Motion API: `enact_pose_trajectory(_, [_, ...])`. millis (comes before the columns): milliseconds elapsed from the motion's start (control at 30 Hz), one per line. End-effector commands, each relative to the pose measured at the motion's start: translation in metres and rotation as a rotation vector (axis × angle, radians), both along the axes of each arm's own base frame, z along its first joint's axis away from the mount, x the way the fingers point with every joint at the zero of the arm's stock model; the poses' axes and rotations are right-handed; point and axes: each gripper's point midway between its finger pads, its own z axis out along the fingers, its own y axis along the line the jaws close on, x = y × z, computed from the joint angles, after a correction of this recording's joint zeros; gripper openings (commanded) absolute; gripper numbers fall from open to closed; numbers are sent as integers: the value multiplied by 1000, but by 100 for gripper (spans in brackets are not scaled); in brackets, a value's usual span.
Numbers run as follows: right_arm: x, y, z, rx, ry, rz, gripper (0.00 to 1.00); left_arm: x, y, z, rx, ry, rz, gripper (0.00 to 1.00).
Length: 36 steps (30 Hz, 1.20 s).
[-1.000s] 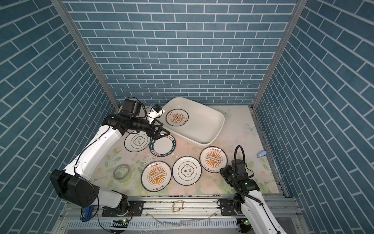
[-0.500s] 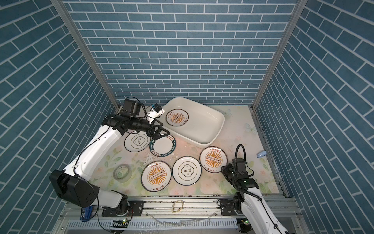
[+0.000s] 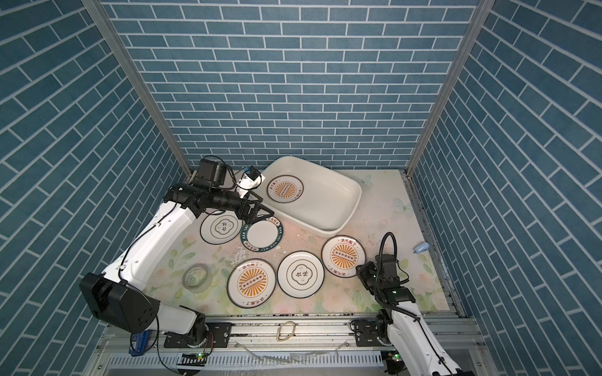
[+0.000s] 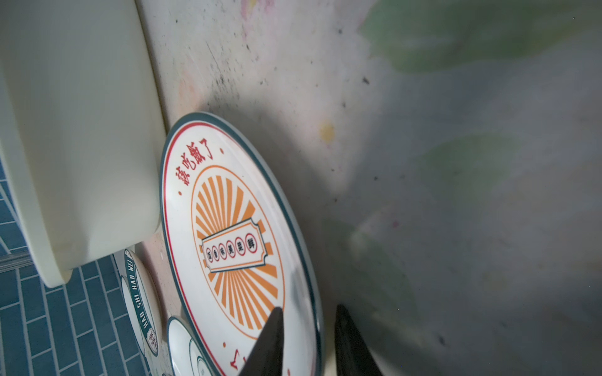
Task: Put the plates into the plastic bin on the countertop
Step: 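Lower the right gripper onto the next orange sunburst plate's rim and close, then tilt the orange sunburst plate up off the table with the right gripper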
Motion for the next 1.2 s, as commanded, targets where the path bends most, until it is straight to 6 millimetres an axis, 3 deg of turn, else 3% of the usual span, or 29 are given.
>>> enact_pose_trajectory(0, [-15, -6, -21, -32, 75, -5, 27, -4, -1, 3, -8, -10, -7, 100])
enact_pose_trajectory(800, [-17, -7, -27, -30, 78, 5, 15, -5, -1, 0, -12, -5, -2, 99])
enact_pose_trajectory(1167, [-19, -4, -19, -25, 52, 40, 11, -6, -1, 1, -17, -6, 1, 100])
